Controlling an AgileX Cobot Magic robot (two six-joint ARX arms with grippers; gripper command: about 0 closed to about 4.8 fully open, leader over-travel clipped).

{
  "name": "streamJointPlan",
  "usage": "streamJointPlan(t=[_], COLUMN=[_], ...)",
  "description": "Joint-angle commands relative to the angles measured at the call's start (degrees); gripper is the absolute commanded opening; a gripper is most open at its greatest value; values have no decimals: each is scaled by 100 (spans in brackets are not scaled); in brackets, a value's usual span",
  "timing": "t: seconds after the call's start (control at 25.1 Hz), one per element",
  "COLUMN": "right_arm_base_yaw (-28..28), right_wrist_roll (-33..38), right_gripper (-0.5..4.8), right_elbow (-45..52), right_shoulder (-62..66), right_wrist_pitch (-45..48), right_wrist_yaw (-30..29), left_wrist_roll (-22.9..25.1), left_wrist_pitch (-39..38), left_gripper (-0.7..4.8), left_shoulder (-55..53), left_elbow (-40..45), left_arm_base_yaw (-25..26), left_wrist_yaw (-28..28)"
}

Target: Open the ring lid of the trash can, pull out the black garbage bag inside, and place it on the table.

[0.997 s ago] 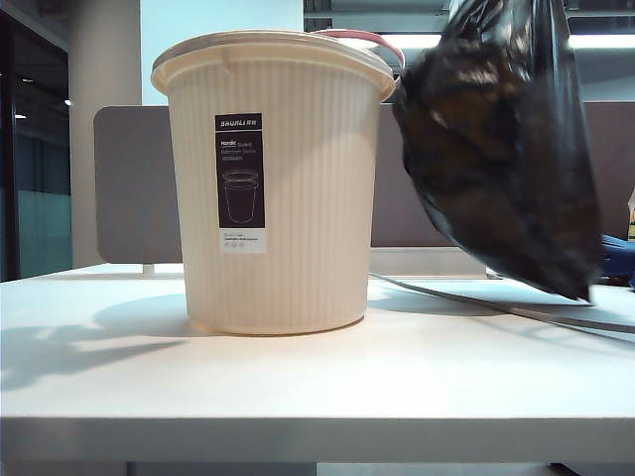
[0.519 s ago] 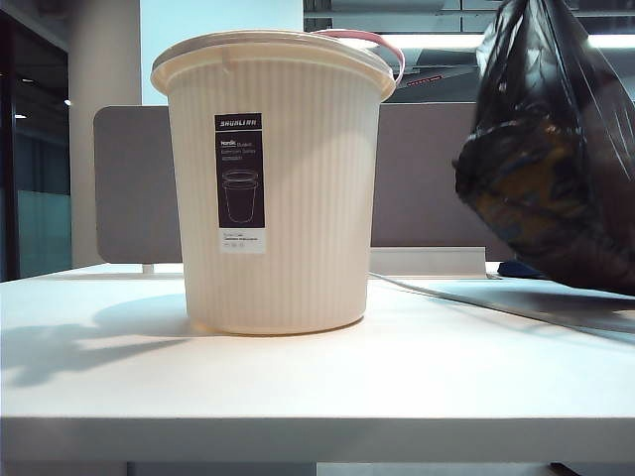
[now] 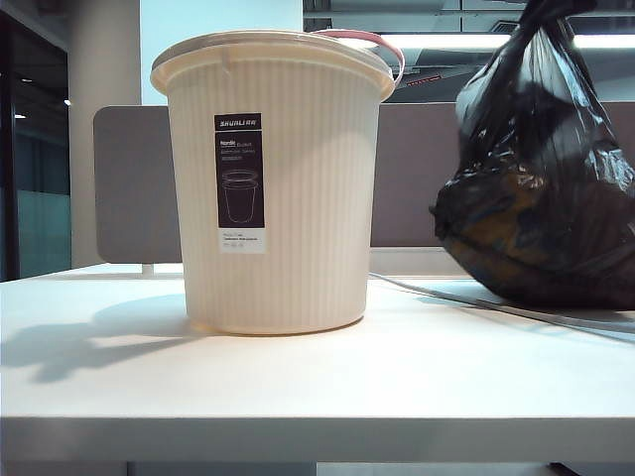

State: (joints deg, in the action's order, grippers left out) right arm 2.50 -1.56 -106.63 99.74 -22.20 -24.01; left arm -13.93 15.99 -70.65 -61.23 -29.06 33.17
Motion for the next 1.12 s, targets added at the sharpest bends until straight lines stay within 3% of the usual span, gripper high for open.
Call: streamJointPlan(t=[0.04, 0.68, 1.12], right_arm_base_yaw=[-11, -323, -369], right_wrist_roll=[-20, -175, -170], right_gripper=[-2, -2, -2], right_elbow=[94, 170, 763], right_shoulder=[-70, -76, -107], right_wrist_pitch=[188, 140, 197], right_wrist_yaw=[-9, 208, 232], left_wrist_roll=[46, 9, 0], left_wrist_pitch=[79, 79, 35], left_gripper=[268, 268, 268], left_shoulder=[9, -79, -79], left_elbow=[-24, -24, -24], left_arm_base_yaw=[-4, -4, -4], left_wrist_yaw=[0, 2, 7])
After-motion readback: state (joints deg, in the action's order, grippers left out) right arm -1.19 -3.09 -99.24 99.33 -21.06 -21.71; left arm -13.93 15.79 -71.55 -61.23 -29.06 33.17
